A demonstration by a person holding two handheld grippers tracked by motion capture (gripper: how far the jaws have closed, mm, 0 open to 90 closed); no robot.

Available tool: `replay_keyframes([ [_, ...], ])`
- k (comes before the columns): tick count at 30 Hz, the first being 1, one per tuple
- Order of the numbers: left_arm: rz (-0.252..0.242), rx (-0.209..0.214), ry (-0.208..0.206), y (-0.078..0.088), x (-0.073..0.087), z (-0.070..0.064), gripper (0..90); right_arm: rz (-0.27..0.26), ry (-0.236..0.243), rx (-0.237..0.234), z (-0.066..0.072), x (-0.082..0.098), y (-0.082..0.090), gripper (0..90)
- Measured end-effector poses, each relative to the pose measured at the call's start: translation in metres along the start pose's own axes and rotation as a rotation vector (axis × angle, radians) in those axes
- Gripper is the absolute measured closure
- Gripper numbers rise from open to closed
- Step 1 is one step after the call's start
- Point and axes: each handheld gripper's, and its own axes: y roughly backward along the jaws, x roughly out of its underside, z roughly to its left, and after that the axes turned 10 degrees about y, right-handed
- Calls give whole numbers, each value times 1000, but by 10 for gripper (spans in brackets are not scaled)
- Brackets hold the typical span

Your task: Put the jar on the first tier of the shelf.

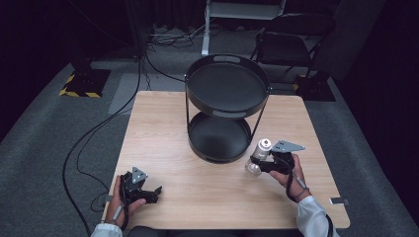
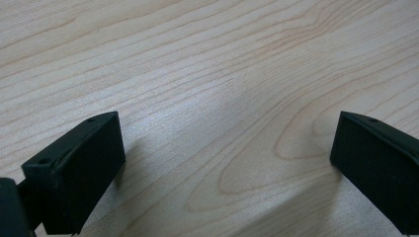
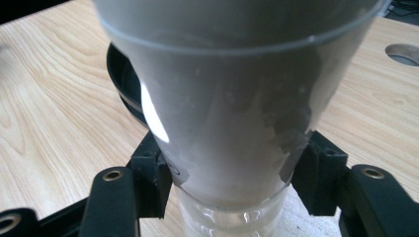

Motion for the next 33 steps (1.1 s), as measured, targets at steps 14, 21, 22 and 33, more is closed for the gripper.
replay_keyframes([
  [14,0,0,0,0,0,0,0,-28,-9,11,5,-26,12,410],
  [21,0,0,0,0,0,0,0,-43,-8,22,5,-39,12,410],
  [22,0,0,-1,0,0,0,0,-44,-7,21,6,-41,12,410],
  [33,0,0,0,0,0,0,0,-68,14,25,9,-63,3,411],
])
